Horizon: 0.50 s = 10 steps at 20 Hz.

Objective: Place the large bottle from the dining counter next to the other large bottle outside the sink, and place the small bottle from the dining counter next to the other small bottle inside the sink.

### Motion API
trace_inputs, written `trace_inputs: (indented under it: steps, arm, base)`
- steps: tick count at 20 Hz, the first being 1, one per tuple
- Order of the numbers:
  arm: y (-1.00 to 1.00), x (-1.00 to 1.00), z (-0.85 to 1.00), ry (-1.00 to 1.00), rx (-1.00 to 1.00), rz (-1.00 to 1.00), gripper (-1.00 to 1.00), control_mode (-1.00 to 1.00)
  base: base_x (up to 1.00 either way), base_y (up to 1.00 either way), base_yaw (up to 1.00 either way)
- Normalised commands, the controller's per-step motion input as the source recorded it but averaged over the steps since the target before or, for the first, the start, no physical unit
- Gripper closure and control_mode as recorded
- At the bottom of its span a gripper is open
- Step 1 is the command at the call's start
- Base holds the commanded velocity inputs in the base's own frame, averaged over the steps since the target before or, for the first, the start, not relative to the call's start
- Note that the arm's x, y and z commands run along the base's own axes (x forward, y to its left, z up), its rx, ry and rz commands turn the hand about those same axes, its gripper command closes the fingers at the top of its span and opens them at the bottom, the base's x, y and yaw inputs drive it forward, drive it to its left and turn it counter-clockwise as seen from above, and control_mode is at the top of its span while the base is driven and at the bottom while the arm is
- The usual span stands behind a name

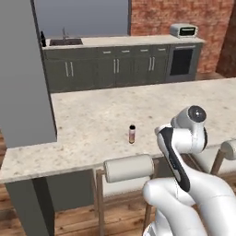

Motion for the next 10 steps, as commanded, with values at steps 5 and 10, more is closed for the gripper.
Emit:
trace_inputs:
  steps: [5,10]
  arm:
    - [0.00,0.00,0.00,0.00,0.00,0.00,-1.00,1.00]
    - [0.00,0.00,0.00,0.00,0.00,0.00,-1.00,1.00]
  base:
    - [0.00,0.00,0.49]
    - [0.00,0.00,0.47]
